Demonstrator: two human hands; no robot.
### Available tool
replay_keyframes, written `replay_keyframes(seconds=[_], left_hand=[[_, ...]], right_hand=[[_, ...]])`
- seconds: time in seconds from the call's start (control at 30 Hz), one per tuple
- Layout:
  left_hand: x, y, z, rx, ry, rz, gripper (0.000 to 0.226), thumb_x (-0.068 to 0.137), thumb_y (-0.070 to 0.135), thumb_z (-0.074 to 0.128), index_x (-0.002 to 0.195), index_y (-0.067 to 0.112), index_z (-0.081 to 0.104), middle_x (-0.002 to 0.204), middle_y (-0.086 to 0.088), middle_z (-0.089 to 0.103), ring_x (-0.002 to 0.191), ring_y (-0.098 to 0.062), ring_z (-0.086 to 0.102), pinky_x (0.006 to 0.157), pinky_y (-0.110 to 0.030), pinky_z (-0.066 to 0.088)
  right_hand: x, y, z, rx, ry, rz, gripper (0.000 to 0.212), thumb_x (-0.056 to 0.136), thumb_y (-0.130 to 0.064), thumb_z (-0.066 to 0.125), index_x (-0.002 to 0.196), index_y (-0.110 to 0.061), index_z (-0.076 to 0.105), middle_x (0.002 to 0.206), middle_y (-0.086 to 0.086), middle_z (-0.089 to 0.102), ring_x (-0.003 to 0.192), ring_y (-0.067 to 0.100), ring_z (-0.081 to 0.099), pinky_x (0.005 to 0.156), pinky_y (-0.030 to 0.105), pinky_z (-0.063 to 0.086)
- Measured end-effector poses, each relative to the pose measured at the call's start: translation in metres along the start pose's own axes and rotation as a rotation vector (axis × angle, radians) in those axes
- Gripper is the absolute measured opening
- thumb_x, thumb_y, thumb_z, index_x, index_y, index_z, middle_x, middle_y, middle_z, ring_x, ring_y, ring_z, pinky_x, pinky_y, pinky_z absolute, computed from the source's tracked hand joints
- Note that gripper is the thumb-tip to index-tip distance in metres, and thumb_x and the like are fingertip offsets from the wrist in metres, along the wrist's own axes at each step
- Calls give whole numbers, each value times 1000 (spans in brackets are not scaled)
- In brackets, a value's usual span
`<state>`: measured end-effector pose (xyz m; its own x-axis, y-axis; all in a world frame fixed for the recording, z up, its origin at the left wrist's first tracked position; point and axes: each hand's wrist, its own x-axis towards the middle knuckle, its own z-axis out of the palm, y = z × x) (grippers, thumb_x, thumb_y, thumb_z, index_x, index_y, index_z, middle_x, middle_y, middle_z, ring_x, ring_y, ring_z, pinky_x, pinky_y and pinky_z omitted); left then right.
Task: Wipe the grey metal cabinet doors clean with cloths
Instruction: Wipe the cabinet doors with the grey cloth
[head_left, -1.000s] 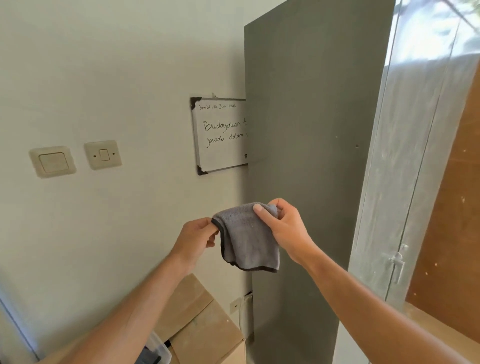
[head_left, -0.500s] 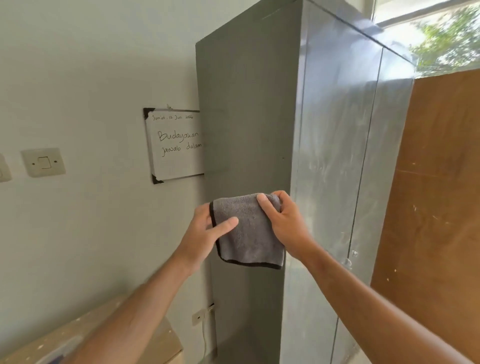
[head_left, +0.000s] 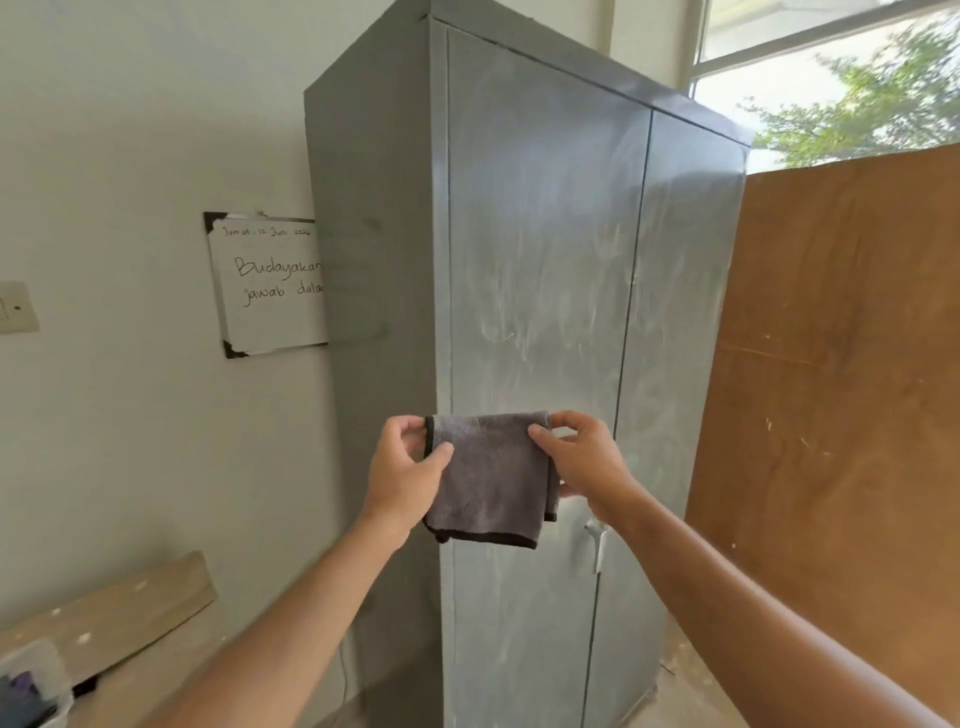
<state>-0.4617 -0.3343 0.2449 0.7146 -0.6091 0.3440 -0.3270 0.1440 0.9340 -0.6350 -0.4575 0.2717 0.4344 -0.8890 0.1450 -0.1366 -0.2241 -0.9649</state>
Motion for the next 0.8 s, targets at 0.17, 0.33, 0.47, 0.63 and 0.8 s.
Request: replay_keyframes(seconds=[0.17,0.33,0.47,0.63,0.8], left_hand=[[-30,27,53,339,-20,476,48,90,8,70,134,23,54,125,20,59,107,-9,64,87,-23,51],[-39,53,74,255,-188,461,67,95,13,64,155,29,38,131,27,55,101,3,66,87,-27,60],[-33,62,77,82,-408,412,83,94,0,53,162,35,20,129,20,67,113,3,67,90,-22,57],[3,85,74,-320,-334,302,72,102,-5,49,158,34,25,141,1,60,109,-23,73,83,-47,63],[67,118,71,-141,-450,73,52,102,48,60,141,14,59,130,-7,71,117,-22,70,105,-45,53]], right_hand=[[-7,-14,-7,-57,137,-210,17,96,-34,71,106,-21,73,73,2,75,62,12,72,57,29,59],[-15,-29,-15,36,104,-305,15,98,-31,65,99,-22,77,76,1,76,63,12,71,55,21,55],[-9,-38,-26,-7,81,-378,17,91,-40,76,100,-25,76,89,-5,74,74,8,74,66,20,60],[14,-61,-38,156,118,-430,17,99,-19,66,113,-21,75,96,2,76,80,14,75,66,25,60],[37,-83,-33,469,-9,-408,23,107,-14,52,115,-12,74,106,15,77,101,32,75,89,47,63]])
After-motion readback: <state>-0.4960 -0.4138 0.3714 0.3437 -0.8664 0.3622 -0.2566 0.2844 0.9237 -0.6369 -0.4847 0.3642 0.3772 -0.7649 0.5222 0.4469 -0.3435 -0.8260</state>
